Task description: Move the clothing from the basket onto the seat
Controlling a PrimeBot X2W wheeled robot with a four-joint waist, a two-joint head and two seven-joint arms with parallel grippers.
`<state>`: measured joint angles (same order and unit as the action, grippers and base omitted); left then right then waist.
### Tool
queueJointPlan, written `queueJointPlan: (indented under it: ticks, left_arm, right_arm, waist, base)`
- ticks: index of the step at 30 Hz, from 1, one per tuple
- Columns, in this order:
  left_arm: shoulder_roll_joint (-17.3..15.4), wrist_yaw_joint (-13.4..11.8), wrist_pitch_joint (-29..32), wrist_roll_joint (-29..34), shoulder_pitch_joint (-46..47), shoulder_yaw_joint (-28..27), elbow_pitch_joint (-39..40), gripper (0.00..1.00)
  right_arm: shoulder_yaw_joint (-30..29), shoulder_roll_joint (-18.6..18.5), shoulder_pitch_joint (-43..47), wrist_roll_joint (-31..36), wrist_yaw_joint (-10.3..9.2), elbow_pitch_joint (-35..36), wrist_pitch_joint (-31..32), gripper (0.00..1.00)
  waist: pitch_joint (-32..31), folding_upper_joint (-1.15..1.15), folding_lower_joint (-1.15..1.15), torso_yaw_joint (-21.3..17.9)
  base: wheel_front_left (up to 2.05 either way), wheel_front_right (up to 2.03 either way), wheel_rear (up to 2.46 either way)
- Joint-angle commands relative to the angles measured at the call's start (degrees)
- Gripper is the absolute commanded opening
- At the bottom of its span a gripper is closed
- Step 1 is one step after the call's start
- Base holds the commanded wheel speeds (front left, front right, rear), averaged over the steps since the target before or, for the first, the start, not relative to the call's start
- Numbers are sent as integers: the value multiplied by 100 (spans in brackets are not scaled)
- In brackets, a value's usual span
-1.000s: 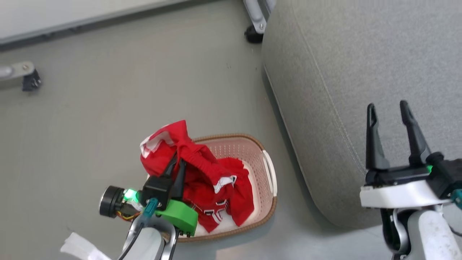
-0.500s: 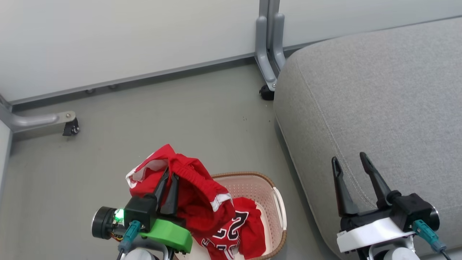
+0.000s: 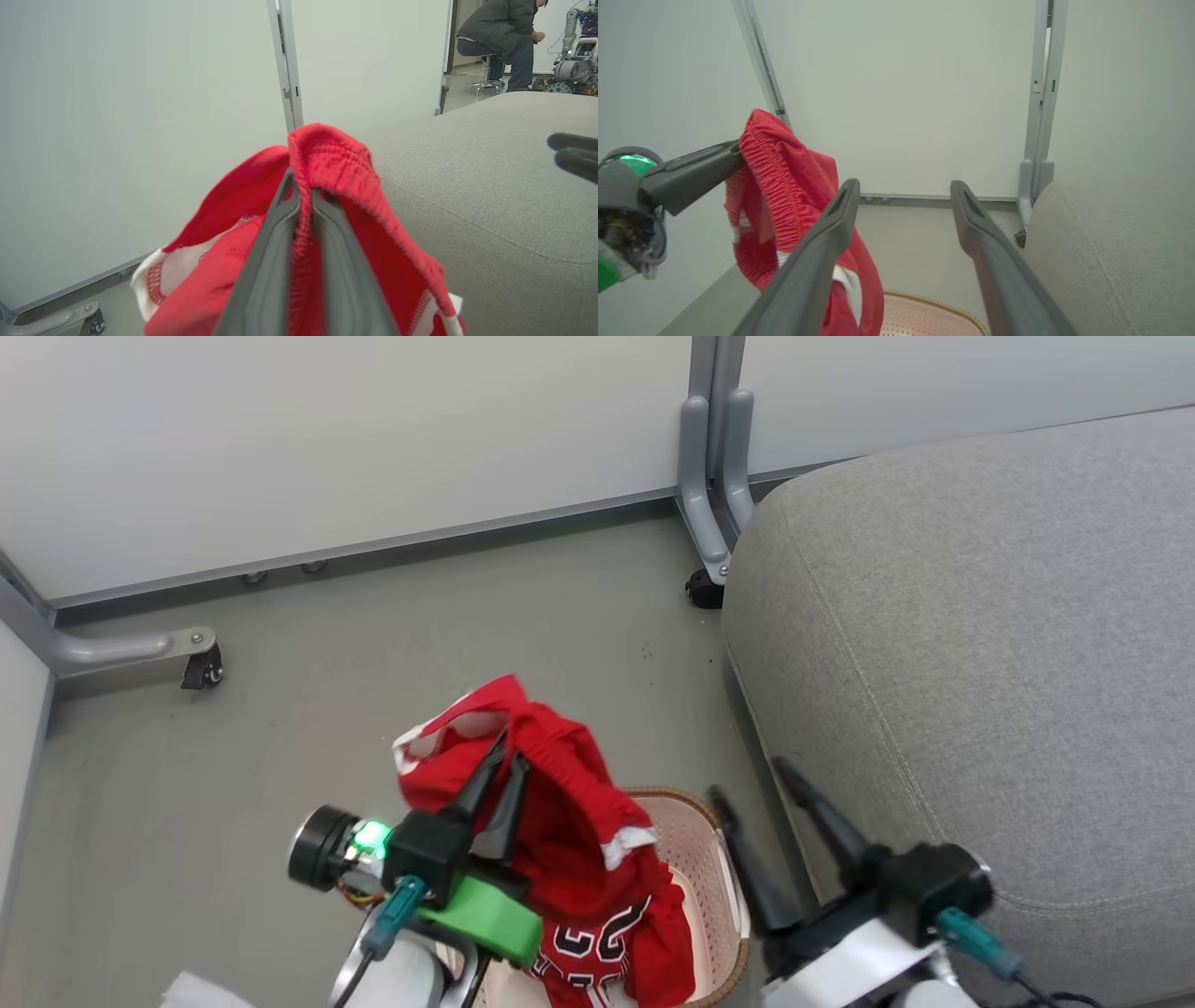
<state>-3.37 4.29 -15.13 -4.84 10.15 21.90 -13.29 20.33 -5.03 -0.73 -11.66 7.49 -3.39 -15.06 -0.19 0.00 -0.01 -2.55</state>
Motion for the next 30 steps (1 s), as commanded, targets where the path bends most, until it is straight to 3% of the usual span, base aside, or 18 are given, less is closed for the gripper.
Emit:
queueJointPlan:
  ticks: [1,7,17,26,27,28,29,30]
  left_arm:
    - [5,50,-3,43,166,66,-28,0]
    - [31,169,-3,1,586,481,-187,0]
    - [43,277,-3,-471,944,1238,-405,0]
    - [44,314,9,-756,1146,1734,-601,0]
    - [45,314,8,-750,1152,1772,-624,0]
    - [45,315,9,-758,1151,1789,-640,0]
    - [45,315,8,-771,1137,1807,-657,0]
    - [45,316,8,-777,1128,1826,-671,0]
  right_arm:
    - [249,-89,-119,-79,0,-66,-18,100]
    - [934,-214,-535,-186,0,-336,-18,100]
    - [868,-144,-855,40,0,-1117,-18,100]
    - [1007,-118,-916,-90,0,-1282,-18,100]
    - [1041,-120,-908,-121,0,-1290,-18,49]
    - [1056,-124,-903,-134,0,-1288,-18,22]
    - [1064,-129,-901,-152,0,-1267,-18,0]
    - [1066,-131,-888,-180,0,-1259,-18,0]
  waist:
    - [13,0,1,-5]
    - [33,0,1,-30]
    - [50,0,1,30]
    - [61,0,1,112]
    - [59,0,1,114]
    - [57,0,1,114]
    - [55,0,1,113]
    - [53,0,1,113]
  base:
    - [0,0,0]
    - [0,0,0]
    - [0,0,0]
    - [0,0,0]
    - [0,0,0]
    - [0,0,0]
    - [0,0,0]
    - [0,0,0]
